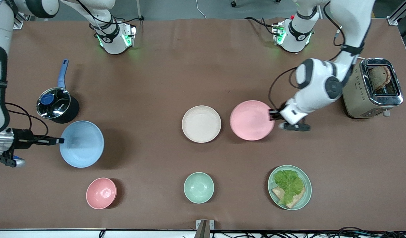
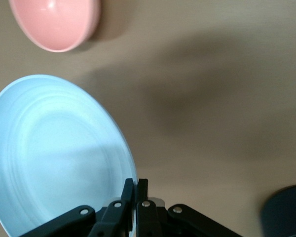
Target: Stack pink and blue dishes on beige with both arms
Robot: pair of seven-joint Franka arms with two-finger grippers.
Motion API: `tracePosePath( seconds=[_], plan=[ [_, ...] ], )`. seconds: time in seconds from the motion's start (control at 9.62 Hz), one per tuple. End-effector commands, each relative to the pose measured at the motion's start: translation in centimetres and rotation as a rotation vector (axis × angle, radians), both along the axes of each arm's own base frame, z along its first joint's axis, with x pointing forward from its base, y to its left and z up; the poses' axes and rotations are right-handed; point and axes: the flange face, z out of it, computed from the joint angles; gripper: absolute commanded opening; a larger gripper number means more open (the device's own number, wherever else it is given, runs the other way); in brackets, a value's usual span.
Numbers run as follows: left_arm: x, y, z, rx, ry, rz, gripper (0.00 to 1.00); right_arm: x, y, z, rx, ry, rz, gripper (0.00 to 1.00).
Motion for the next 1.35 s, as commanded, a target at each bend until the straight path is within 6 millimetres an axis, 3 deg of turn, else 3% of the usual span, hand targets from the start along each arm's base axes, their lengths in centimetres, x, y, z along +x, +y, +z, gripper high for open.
tracePosePath(
  seconds=[0.0, 0.31, 0.52, 0.73, 0.83, 0.94, 1.04, 1.14, 1.25],
  plan=[
    [-1.3, -5.8, -5.3, -0.055, 0.008, 0.056, 0.0, 0.2, 8.0, 1.9, -0.073, 0.03, 0.01, 0.01],
    [-2.9, -12.5, -6.9, 0.004, 0.009, 0.108, 0.0, 0.2, 15.8, 1.7, -0.059, 0.05, 0.005, 0.01],
    [-4.1, -15.8, -7.0, 0.068, -0.036, 0.13, 0.0, -3.7, 19.1, 2.5, -0.01, 0.104, -0.017, 0.0],
    [-5.9, -18.6, -7.0, 0.108, -0.065, 0.128, 0.01, -6.8, 20.8, 3.1, 0.034, 0.133, -0.009, 0.01],
    [-6.1, -19.9, -7.1, 0.16, -0.039, 0.137, 0.07, -7.5, 23.8, 2.3, 0.062, 0.131, -0.008, 0.01],
    [-5.4, -20.8, -6.6, 0.199, -0.025, 0.172, 0.4, -8.0, 24.5, 0.7, 0.053, 0.122, -0.017, 0.0],
    [-5.2, -20.5, -6.5, 0.226, -0.028, 0.166, 0.99, -8.6, 26.6, -0.6, 0.042, 0.092, -0.012, 0.0],
    [-4.7, -19.6, -6.0, 0.235, -0.044, 0.168, 1.0, -8.8, 28.5, -0.7, 0.054, 0.072, -0.003, 0.0],
    [-3.8, -18.9, -4.0, 0.23, -0.081, 0.178, 1.0, -8.9, 29.6, -0.8, 0.068, 0.069, 0.002, 0.0]
  ],
)
